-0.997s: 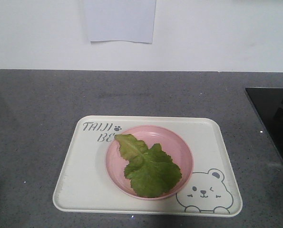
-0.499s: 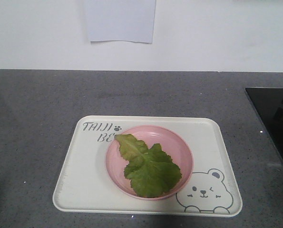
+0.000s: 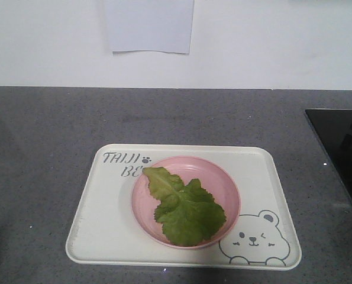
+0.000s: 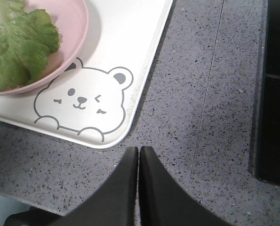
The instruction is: Transfer vegetables to tray and serve
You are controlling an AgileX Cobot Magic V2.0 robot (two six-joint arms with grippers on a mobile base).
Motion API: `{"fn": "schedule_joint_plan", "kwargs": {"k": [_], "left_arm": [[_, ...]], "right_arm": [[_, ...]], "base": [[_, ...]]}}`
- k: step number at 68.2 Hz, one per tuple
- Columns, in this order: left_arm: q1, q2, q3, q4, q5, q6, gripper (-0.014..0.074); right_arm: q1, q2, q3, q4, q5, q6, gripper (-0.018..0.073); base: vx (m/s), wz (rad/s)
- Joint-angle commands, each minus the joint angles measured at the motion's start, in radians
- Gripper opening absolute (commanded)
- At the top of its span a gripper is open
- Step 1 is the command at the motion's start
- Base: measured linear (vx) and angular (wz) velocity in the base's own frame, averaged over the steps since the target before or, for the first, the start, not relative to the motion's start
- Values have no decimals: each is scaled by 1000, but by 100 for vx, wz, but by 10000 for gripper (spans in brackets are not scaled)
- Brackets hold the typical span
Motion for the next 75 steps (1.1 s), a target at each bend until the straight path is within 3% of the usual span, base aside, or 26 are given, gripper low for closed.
{"fn": "schedule_joint_plan", "kwargs": {"k": [1, 75], "left_arm": [[2, -17, 26, -5, -82, 7, -8], [2, -16, 26, -5, -79, 7, -8]], "right_arm": [[-4, 3, -27, 16, -47, -10, -8], [-4, 3, -27, 16, -46, -10, -8]], "base": [[0, 0], [0, 0]]}}
